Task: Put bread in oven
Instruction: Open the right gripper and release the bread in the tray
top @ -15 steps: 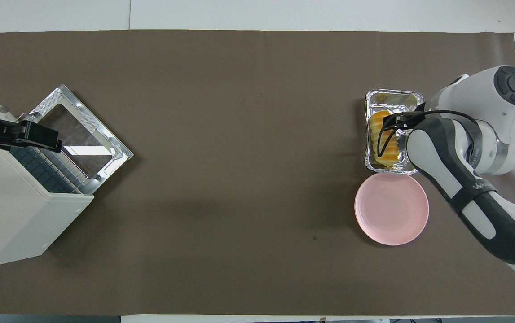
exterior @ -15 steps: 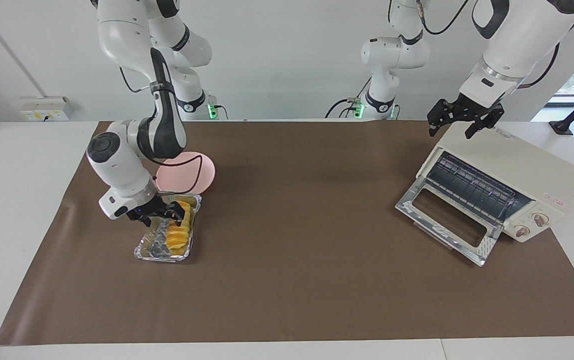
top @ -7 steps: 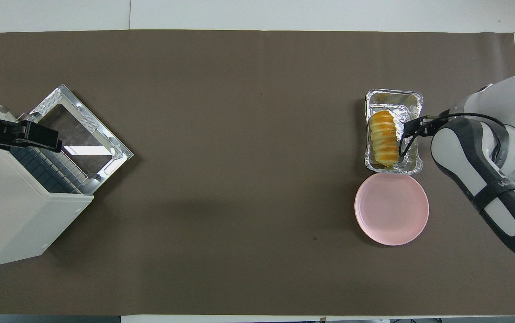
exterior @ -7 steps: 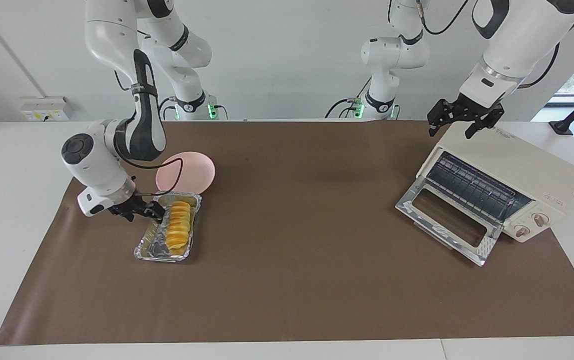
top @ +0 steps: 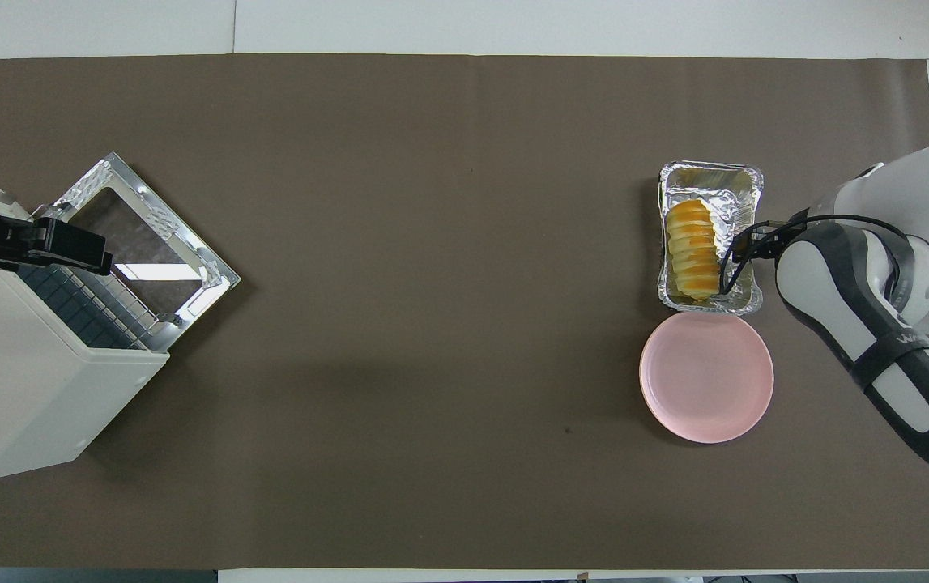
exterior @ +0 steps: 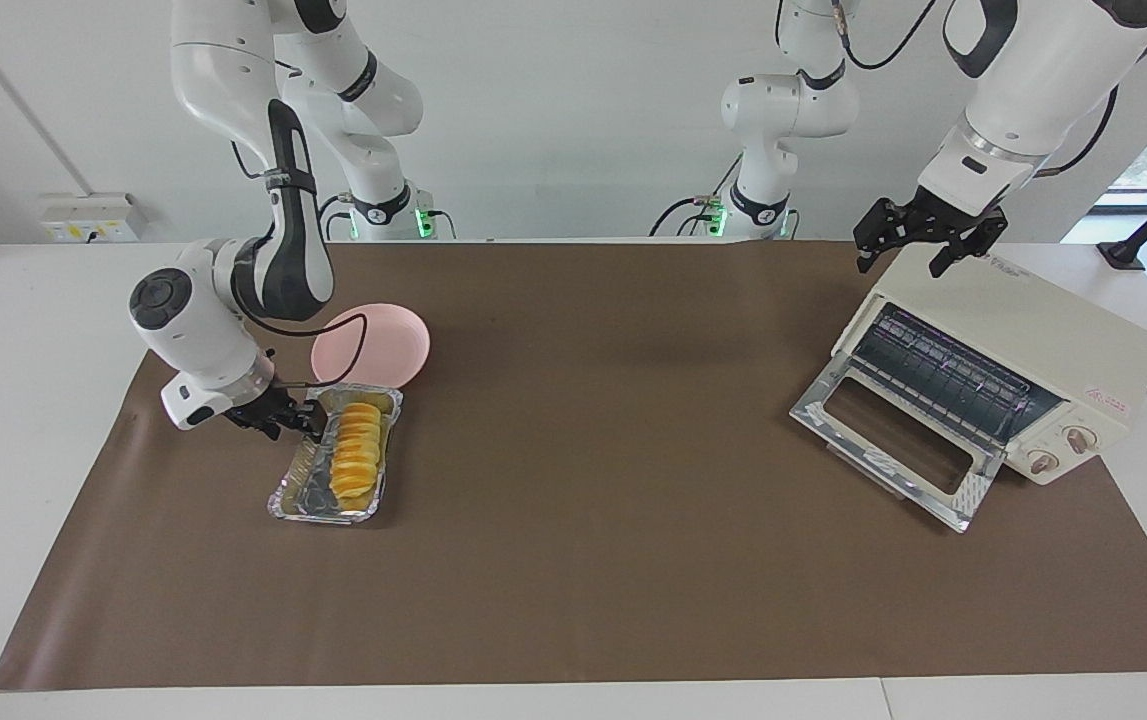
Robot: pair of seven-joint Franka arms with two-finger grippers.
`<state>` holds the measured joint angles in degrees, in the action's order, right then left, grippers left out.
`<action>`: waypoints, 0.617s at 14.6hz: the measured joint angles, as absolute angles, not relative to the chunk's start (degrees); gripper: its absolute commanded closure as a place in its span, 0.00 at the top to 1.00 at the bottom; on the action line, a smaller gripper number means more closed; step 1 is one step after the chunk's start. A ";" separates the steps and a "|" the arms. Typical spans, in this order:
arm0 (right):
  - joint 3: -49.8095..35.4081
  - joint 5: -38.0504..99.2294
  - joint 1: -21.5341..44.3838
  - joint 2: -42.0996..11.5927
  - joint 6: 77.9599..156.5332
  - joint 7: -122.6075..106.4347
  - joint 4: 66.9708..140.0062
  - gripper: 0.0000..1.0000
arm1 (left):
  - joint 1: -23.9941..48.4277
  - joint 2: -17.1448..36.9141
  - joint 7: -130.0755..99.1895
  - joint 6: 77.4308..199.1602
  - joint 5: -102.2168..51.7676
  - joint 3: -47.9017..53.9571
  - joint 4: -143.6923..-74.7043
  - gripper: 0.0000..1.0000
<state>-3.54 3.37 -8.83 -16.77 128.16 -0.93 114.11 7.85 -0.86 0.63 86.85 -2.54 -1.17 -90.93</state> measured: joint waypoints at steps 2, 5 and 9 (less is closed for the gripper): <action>-3.54 3.37 -9.25 -16.76 128.47 -1.91 114.26 0.00 | 7.85 -0.86 0.63 86.85 -2.54 -1.17 -90.93 1.00; -3.75 3.37 -9.29 -16.69 129.08 -2.38 114.27 0.00 | 7.85 -0.86 0.63 86.85 -2.54 -1.17 -90.93 1.00; -4.52 3.46 -7.68 -16.51 130.38 -2.40 113.41 0.00 | 7.85 -0.86 0.63 86.85 -2.54 -1.17 -90.93 1.00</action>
<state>-4.52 3.46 -7.68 -16.51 130.38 -2.40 113.41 7.85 -0.86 0.63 86.85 -2.54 -1.17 -90.93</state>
